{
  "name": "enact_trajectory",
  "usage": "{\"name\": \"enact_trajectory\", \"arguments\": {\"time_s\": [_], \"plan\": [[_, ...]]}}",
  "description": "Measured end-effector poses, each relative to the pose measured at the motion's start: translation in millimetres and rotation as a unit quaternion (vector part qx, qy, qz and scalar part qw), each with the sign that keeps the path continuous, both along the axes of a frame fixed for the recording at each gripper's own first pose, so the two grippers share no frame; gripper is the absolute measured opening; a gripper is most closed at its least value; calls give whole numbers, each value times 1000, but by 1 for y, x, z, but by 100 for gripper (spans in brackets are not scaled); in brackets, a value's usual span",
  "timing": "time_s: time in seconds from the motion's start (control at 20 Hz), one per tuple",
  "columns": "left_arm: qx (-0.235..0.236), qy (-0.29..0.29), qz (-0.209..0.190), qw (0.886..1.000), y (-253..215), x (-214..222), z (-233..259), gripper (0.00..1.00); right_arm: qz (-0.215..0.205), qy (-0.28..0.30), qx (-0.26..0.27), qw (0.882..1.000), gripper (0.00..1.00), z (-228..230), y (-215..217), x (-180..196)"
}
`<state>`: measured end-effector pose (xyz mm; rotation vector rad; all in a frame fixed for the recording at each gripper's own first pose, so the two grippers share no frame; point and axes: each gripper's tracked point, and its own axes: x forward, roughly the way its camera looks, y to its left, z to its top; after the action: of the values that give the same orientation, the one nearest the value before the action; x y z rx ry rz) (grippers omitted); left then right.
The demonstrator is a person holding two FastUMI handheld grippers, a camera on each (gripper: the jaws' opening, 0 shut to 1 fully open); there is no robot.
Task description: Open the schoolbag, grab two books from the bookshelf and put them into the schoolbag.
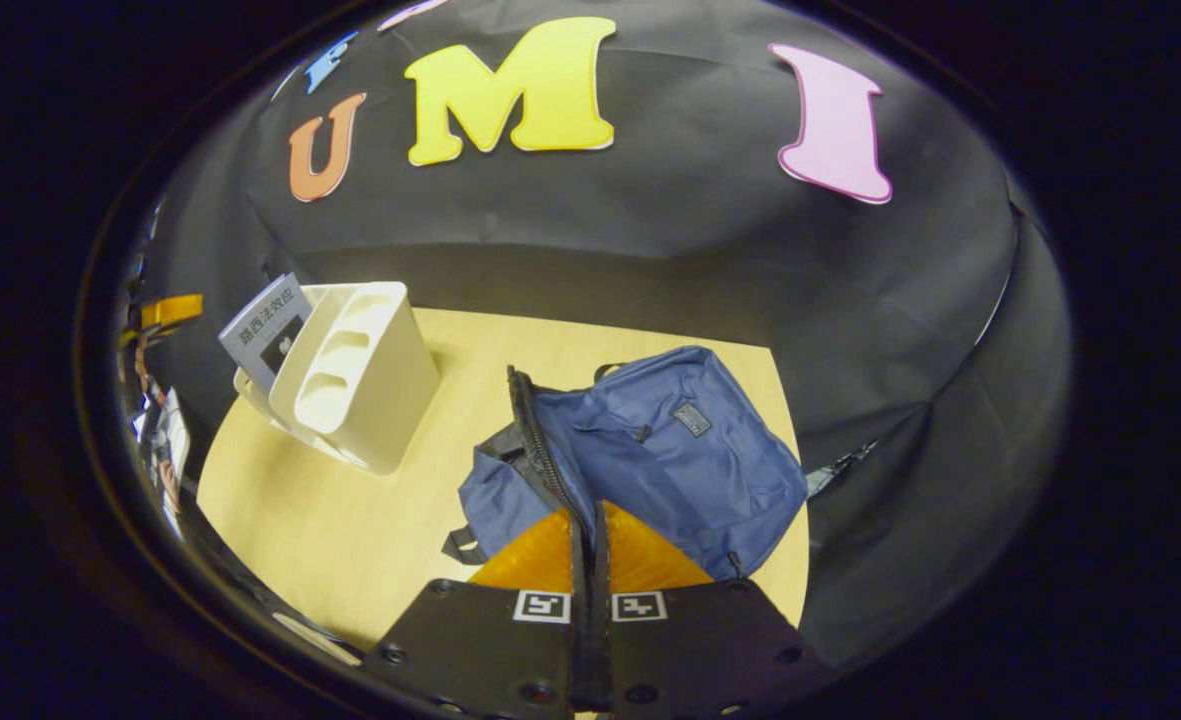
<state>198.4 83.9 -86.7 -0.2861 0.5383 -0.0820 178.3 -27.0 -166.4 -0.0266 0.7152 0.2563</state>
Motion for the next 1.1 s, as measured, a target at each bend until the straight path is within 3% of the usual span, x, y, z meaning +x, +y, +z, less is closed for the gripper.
{"name": "enact_trajectory", "arguments": {"time_s": [0.15, 0.2, 0.25, 0.3, 0.45, 0.55, 0.6, 0.65, 0.95, 1.1], "plan": [[-2, 16, -16, 1000, -1, 29, 4, 64, -12, -1, 8, 1000, 0, 3, -3, 2], [-5, 25, -22, 999, -2, 35, 2, 75, -16, -2, 10, 1000, 0, 4, -4, 1], [-5, 32, -27, 999, -3, 43, 1, 66, -18, -1, 17, 1000, 0, 5, -4, 1], [-7, 40, -25, 999, -2, 52, -1, 67, -20, 1, 20, 1000, 0, 3, -4, 0], [18, 80, -39, 996, -4, 66, -22, 83, -28, -2, 15, 1000, 0, 3, -10, 1], [37, 109, -55, 992, -6, 69, -36, 84, -26, -4, 21, 999, 1, 5, -7, 0], [44, 126, -57, 989, -7, 71, -43, 94, -25, -3, 19, 999, 0, 2, -7, -1], [54, 144, -62, 986, -8, 73, -50, 87, -23, 0, 20, 1000, 0, 1, -6, -3], [129, 227, -71, 963, 2, 89, -95, 88, -24, 17, 36, 999, 0, -12, -1, -12], [143, 272, -75, 949, 7, 88, -113, 87, -25, 23, 36, 999, 0, -16, 0, -15]]}}
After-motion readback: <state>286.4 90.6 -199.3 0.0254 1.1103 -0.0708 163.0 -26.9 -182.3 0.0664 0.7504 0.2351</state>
